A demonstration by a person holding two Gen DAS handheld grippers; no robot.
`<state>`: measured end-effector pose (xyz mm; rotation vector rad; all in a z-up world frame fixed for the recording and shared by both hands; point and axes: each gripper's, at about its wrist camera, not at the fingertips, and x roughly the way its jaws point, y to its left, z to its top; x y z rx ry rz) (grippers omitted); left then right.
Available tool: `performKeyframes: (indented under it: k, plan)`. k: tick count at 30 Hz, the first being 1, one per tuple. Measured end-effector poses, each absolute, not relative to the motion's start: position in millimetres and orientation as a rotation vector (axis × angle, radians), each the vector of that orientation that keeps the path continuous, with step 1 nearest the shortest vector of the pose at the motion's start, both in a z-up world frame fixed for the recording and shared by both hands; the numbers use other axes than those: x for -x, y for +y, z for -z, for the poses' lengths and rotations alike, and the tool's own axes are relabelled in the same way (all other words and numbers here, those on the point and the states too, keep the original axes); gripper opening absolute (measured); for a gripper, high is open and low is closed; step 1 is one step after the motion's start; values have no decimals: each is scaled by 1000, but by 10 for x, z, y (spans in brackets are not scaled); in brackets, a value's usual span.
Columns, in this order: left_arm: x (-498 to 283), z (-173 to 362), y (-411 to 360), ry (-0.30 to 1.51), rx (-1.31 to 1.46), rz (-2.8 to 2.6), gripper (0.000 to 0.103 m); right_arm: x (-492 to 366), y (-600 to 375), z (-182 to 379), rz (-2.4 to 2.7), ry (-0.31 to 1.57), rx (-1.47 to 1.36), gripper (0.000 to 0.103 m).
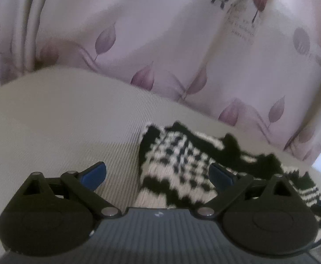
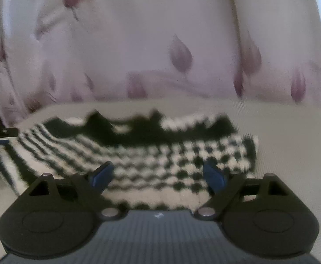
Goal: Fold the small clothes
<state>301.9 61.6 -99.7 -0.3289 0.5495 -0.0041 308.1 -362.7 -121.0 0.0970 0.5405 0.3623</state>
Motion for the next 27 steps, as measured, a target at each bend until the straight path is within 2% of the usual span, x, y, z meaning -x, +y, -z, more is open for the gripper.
performKeyframes:
  k: [8,15,27]
  plan:
    - [-2951,1099,613,556,333,-62,96,-3075,-3480,1244,-348,542,0,97]
    - [-2949,1066,535,561,272,-139,101,-3071,-3410,1243,-305,548,44,103]
    - [-2947,1040,445,554,202,-185,103,-3056,-3351,1241,-288,540,78,103]
